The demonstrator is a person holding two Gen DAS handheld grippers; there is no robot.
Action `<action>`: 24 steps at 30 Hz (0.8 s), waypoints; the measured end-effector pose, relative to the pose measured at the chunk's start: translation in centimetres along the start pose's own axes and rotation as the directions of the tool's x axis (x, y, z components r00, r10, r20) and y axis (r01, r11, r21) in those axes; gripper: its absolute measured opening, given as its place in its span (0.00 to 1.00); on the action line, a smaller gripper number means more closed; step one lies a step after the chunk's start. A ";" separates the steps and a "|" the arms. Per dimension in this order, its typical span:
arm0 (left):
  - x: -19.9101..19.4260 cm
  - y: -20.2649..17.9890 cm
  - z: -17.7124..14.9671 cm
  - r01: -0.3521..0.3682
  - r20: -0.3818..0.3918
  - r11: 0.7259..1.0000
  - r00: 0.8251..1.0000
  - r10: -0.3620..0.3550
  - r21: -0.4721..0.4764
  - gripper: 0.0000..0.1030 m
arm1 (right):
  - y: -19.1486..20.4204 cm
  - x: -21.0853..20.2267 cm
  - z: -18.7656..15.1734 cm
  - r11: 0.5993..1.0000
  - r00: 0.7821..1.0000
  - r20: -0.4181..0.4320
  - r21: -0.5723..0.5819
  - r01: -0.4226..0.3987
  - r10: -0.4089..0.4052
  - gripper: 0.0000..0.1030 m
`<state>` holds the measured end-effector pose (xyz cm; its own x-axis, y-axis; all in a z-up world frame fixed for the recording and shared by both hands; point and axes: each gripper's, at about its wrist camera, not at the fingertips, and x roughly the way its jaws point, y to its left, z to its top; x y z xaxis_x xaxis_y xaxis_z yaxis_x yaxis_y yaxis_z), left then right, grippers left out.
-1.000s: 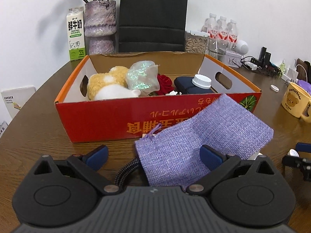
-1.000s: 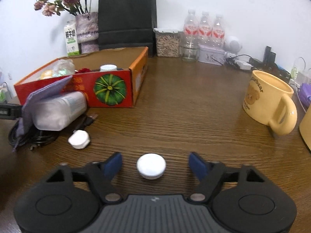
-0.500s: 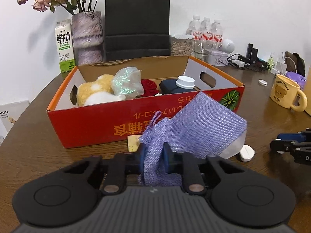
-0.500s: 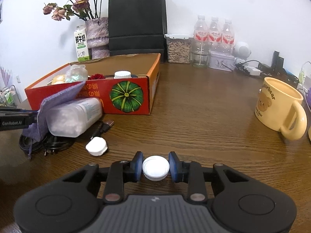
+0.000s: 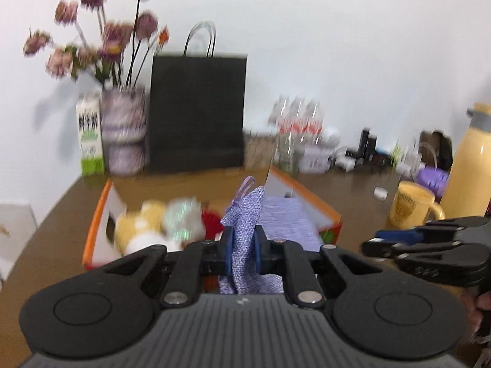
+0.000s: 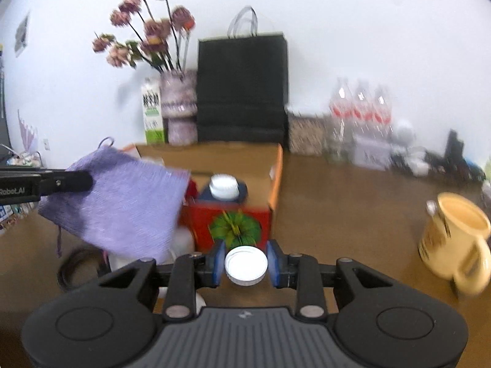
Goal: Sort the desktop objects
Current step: 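Carry the pouch and cap over the box and open both grippers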
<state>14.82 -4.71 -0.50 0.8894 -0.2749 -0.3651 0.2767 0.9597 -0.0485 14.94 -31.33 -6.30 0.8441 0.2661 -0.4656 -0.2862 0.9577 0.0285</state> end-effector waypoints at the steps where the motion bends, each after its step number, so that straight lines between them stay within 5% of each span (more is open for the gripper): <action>1: 0.0 -0.1 0.6 0.003 0.018 1.000 1.000 -0.003 0.003 0.13 | 0.3 0.1 0.7 1.000 1.000 0.015 -0.005 -0.005 0.005 0.27; 10: 3.7 1.9 4.1 -0.020 0.052 0.999 0.998 0.022 -0.041 0.13 | 2.8 4.0 6.1 0.998 0.997 0.069 -0.036 -0.043 0.045 0.27; 24: 9.4 7.1 2.9 -0.073 -0.019 0.990 0.997 0.071 -0.121 0.13 | 4.4 12.4 8.7 0.997 0.998 -0.011 -0.033 -0.069 0.069 0.27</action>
<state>26.22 -0.61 -1.55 0.8999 -0.2050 -0.3849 0.1653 0.9771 -0.1340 28.14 -22.89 -4.23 0.8173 0.3300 -0.4724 -0.3585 0.9330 0.0314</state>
